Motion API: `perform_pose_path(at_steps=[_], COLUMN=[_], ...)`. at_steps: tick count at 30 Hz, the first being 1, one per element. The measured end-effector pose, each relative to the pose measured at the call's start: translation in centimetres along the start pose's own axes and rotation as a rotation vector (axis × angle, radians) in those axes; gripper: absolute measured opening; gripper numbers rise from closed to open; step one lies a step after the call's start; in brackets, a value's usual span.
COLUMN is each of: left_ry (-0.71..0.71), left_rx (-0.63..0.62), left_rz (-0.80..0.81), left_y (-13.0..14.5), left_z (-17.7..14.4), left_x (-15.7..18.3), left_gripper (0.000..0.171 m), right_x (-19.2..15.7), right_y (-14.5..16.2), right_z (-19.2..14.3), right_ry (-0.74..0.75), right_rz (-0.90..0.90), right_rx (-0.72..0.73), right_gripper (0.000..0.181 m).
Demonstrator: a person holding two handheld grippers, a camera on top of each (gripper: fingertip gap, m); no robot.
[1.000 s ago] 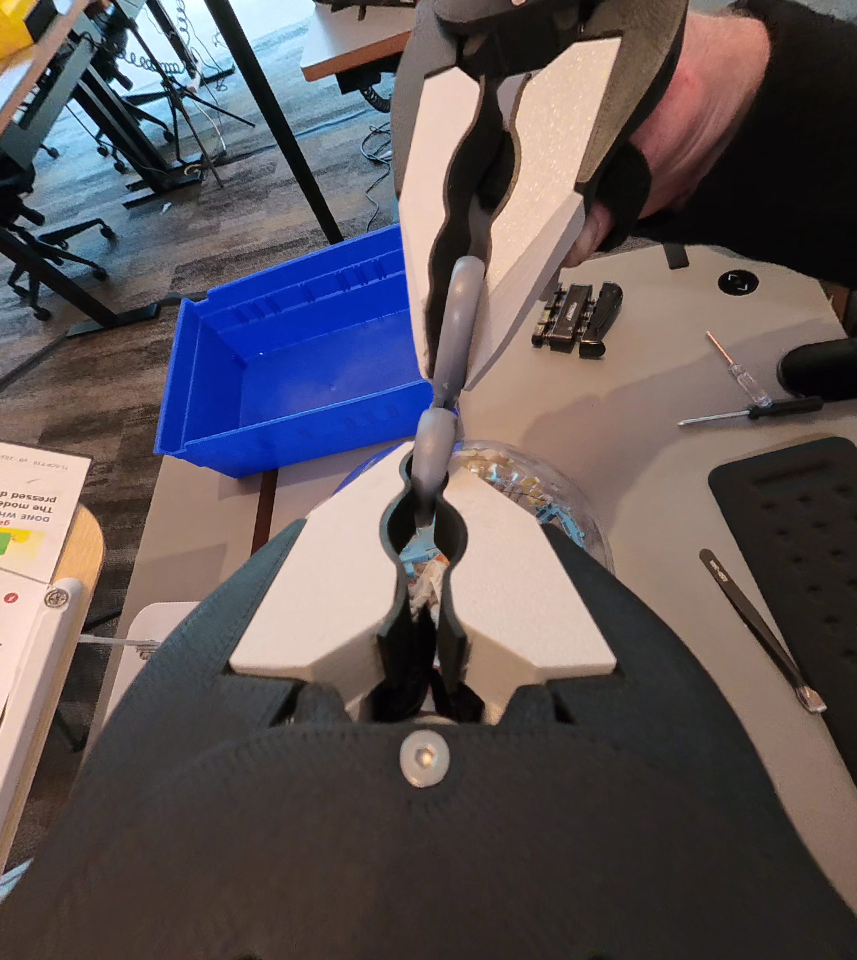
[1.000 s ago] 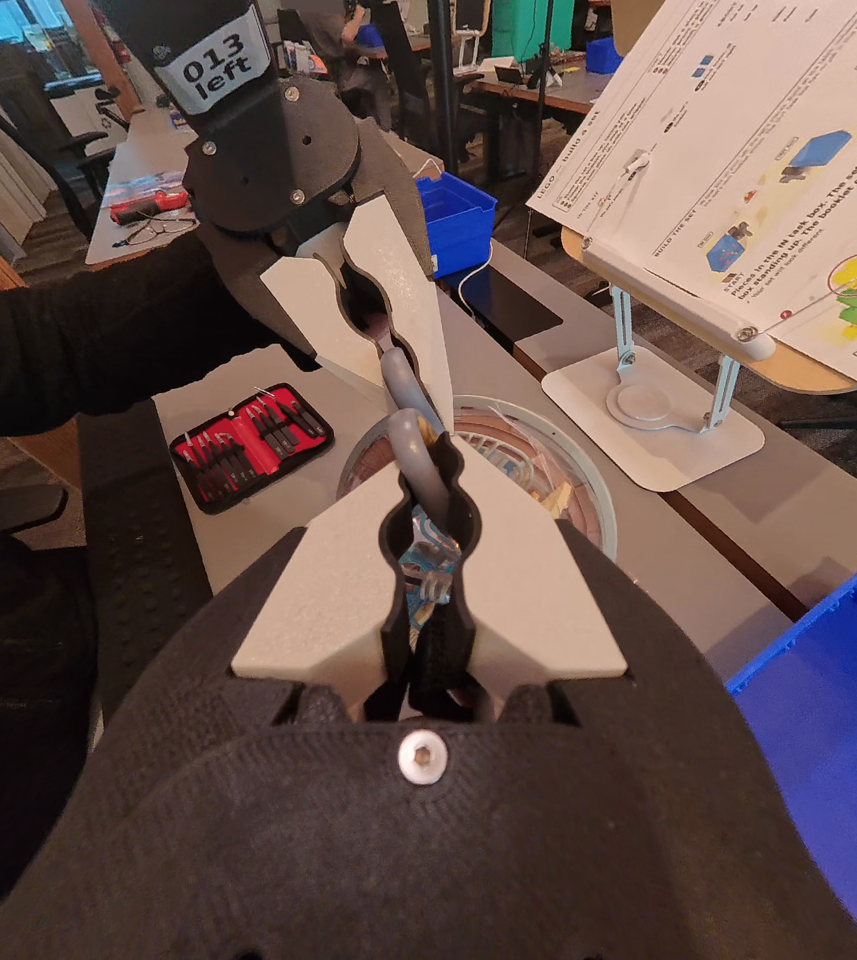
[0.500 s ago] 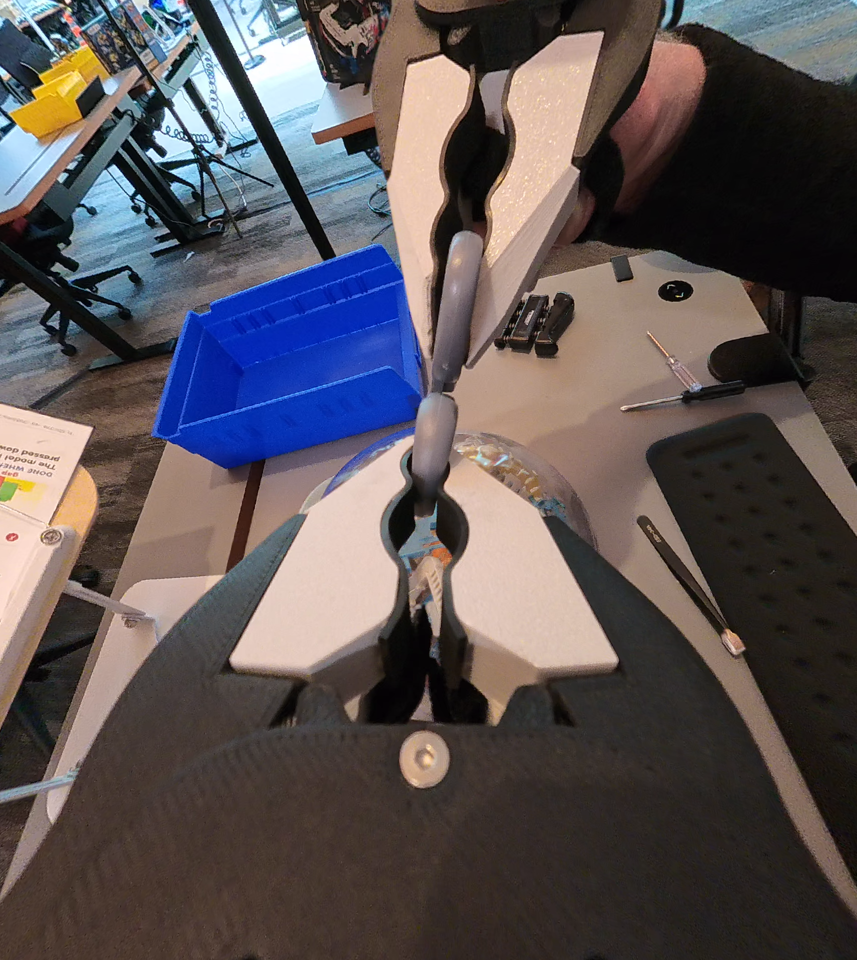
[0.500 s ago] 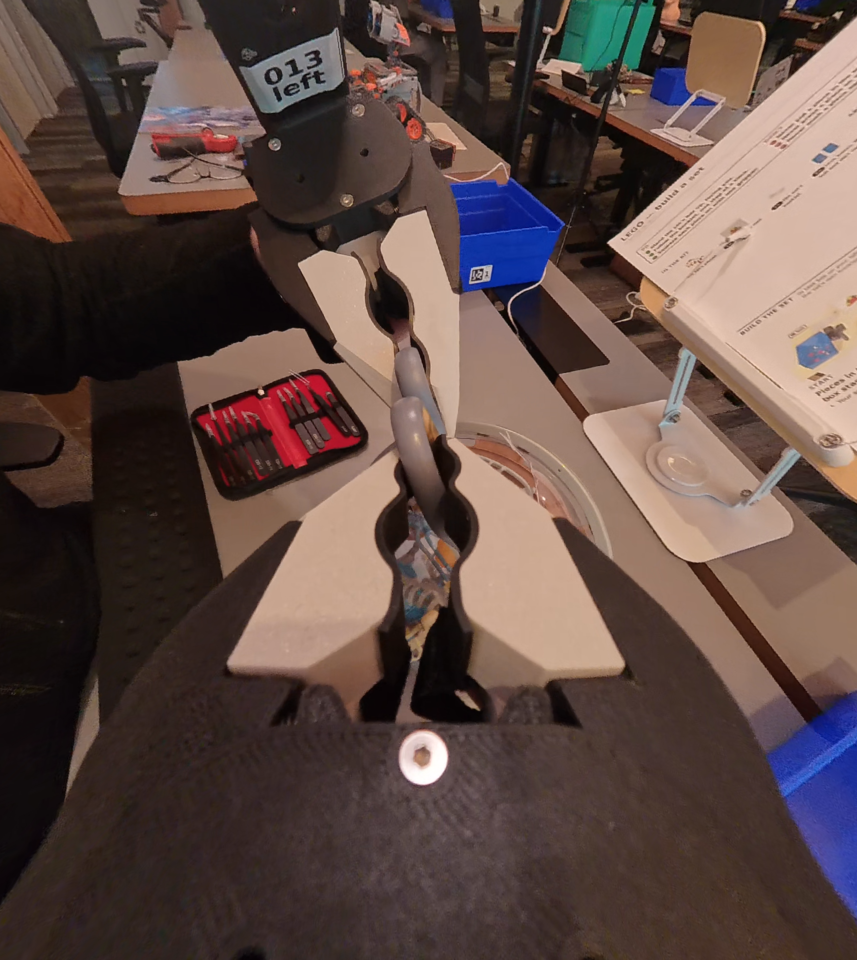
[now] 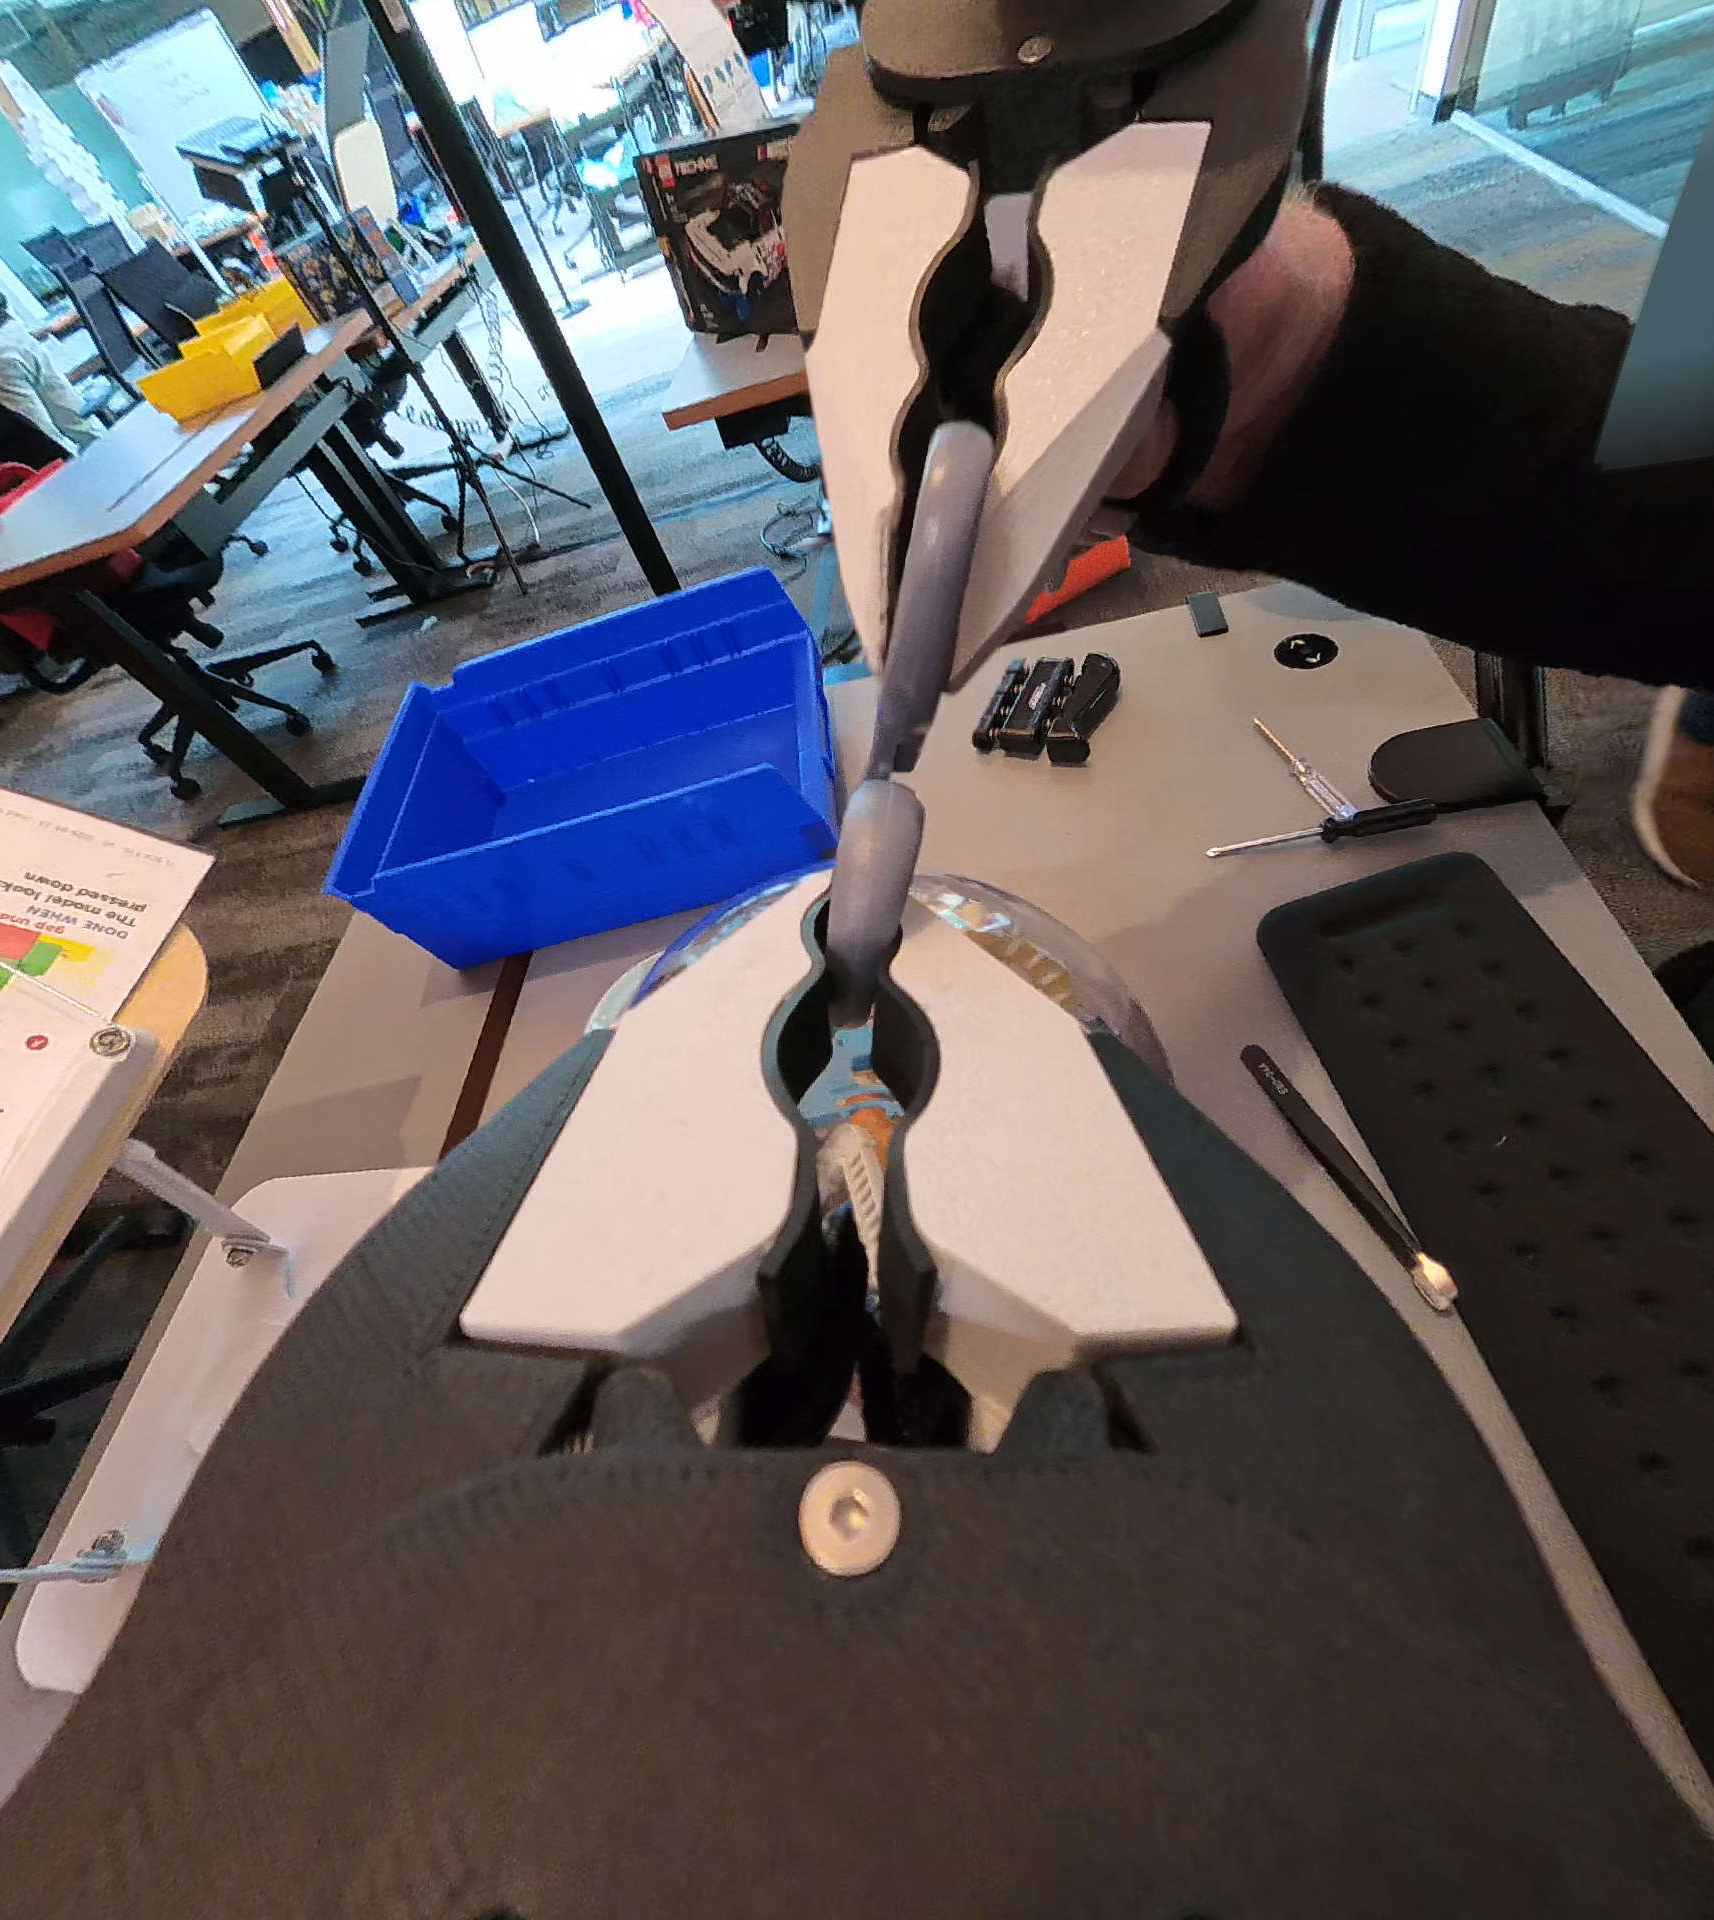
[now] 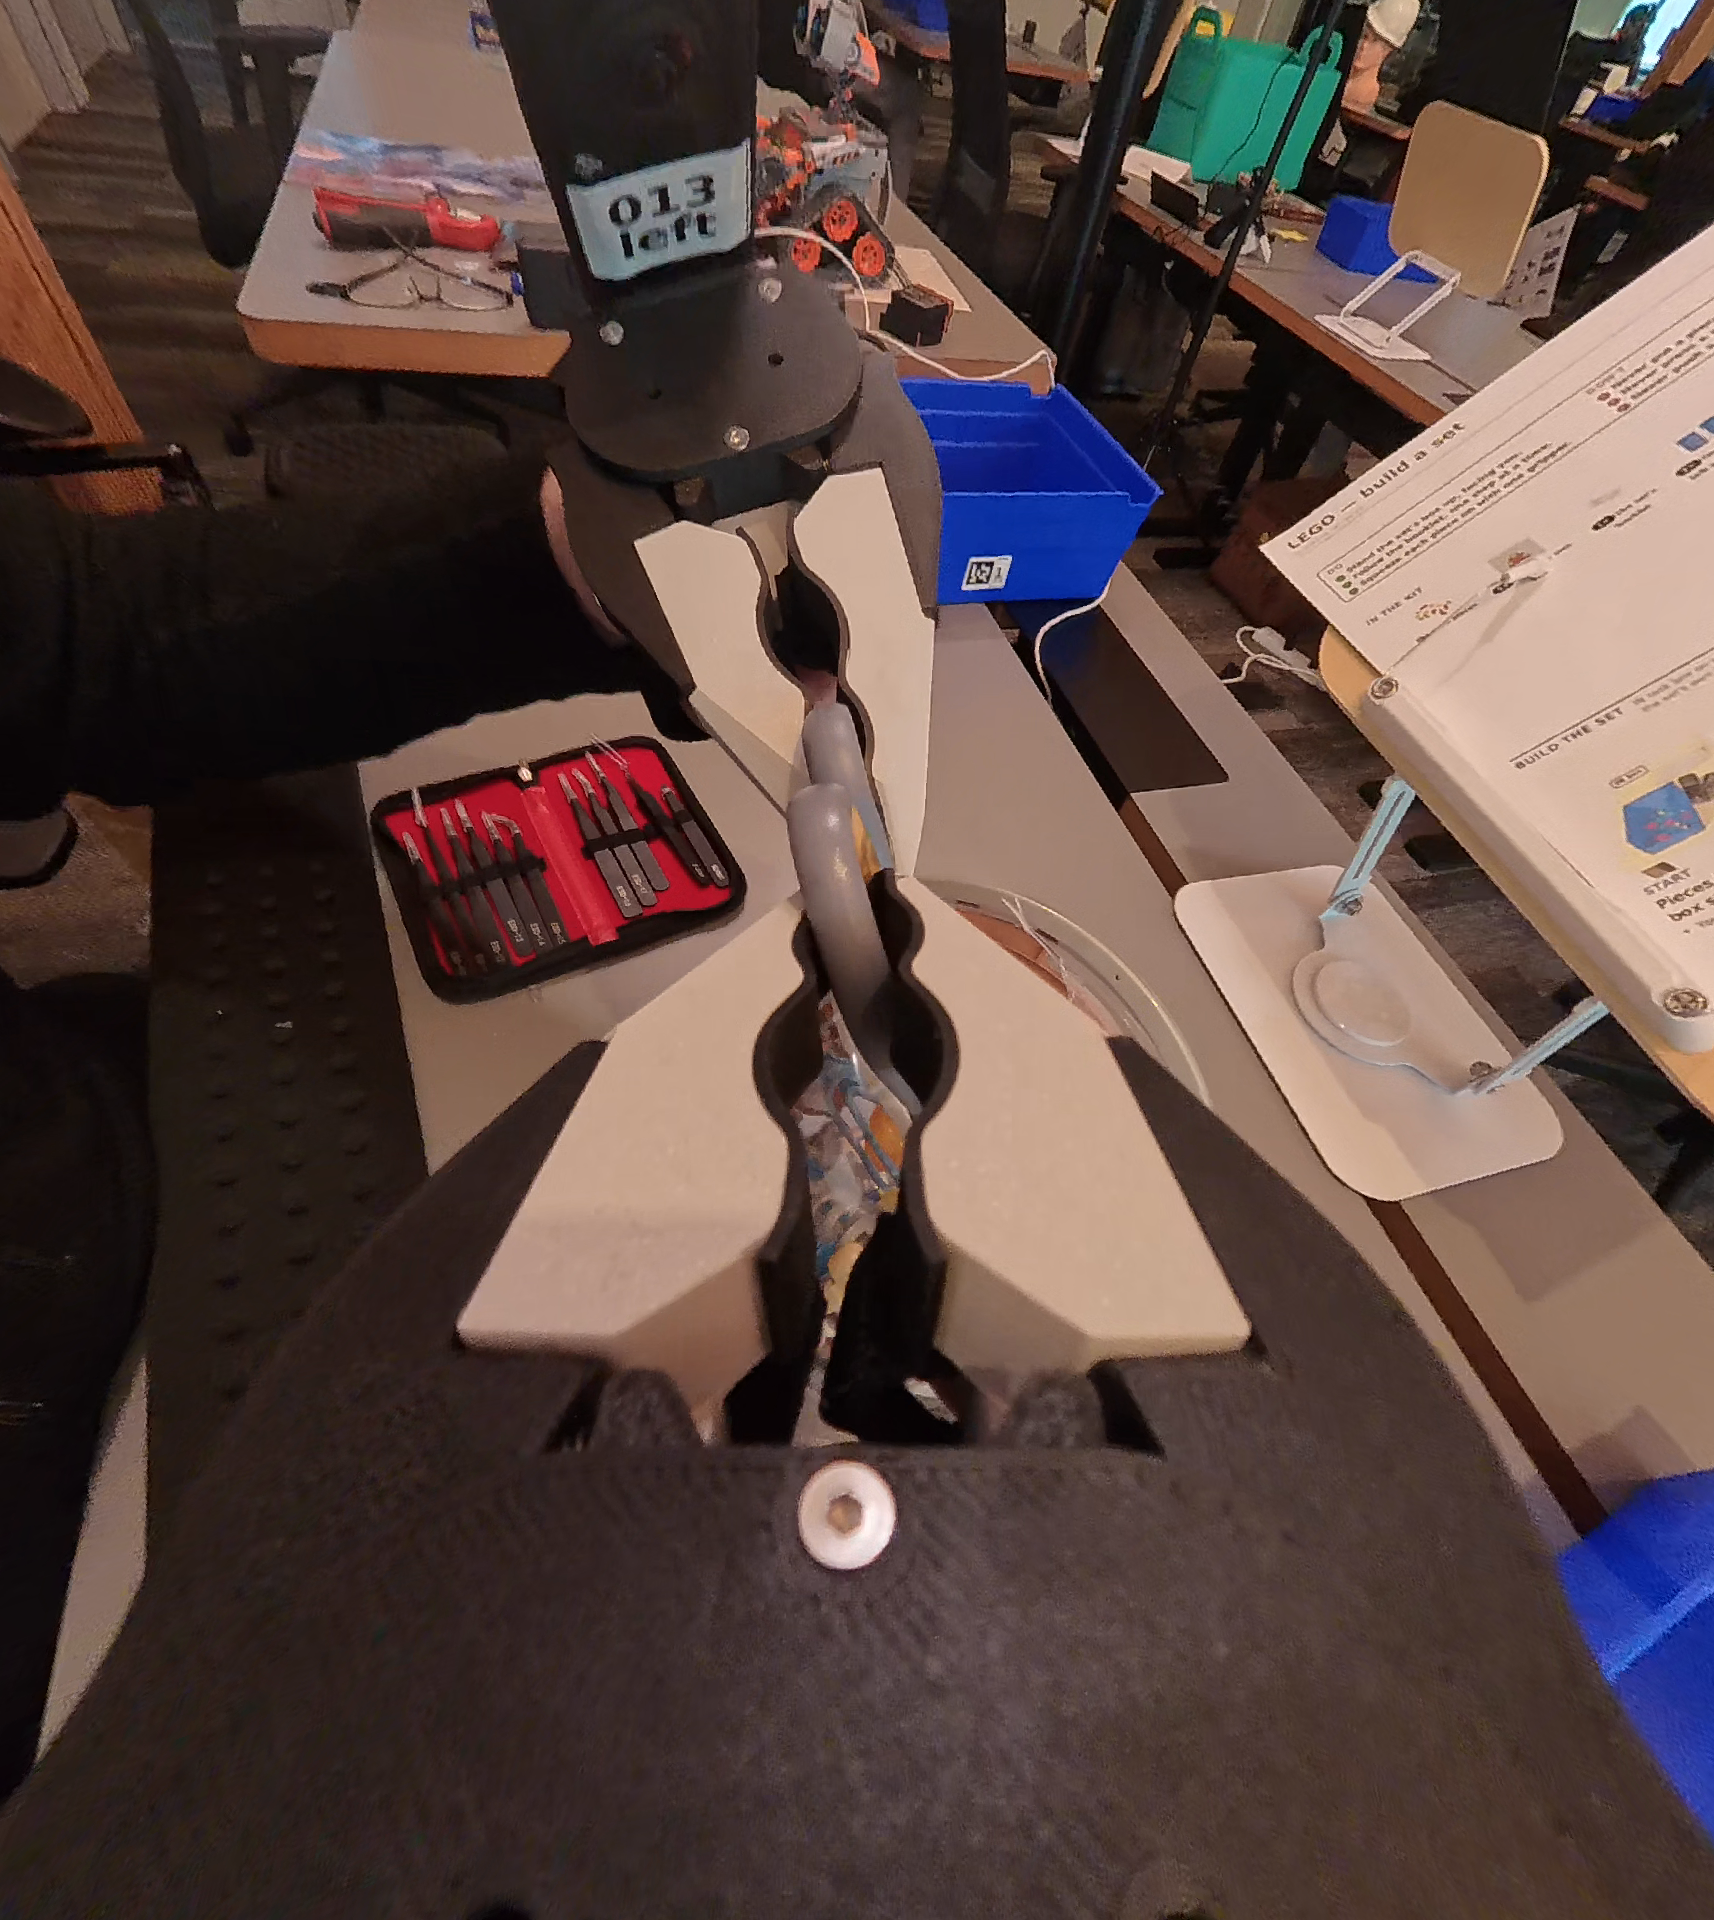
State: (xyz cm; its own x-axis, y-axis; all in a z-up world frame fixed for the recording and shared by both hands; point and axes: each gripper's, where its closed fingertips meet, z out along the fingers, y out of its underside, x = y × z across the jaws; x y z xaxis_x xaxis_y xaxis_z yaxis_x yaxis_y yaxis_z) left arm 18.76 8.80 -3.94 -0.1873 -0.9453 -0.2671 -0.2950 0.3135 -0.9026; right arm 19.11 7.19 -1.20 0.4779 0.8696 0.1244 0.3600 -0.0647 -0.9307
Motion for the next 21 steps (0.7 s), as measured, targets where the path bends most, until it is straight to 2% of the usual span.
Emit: perform_pose_path(at_steps=[2,4,7,15,21], left_ry=[-0.001,-0.022,0.020,0.059,0.058], left_rx=[0.050,0.045,0.076,-0.056,-0.060], left_rz=[-0.038,-0.057,-0.122,-0.200,-0.241], left_y=[-0.1,0.8,1.4,3.0,3.2], left_z=[-0.5,-0.7,-0.7,1.1,1.7], left_x=[-0.3,-0.9,-1.0,-1.0,-0.9], left_gripper=[0.000,0.000,0.000,0.000,0.000], right_x=[0.0,0.3,0.7,1.5,1.5], right_y=[-0.4,-0.5,0.1,3.2,3.9], right_z=[-0.7,-1.5,-2.1,-1.1,-1.3], right_ry=[-0.023,-0.039,-0.048,-0.071,-0.077], right_rz=[0.032,0.070,0.097,0.206,0.239], right_rx=[0.060,0.108,0.146,0.175,0.218], right_gripper=[0.003,0.002,0.001,0.001,0.001])
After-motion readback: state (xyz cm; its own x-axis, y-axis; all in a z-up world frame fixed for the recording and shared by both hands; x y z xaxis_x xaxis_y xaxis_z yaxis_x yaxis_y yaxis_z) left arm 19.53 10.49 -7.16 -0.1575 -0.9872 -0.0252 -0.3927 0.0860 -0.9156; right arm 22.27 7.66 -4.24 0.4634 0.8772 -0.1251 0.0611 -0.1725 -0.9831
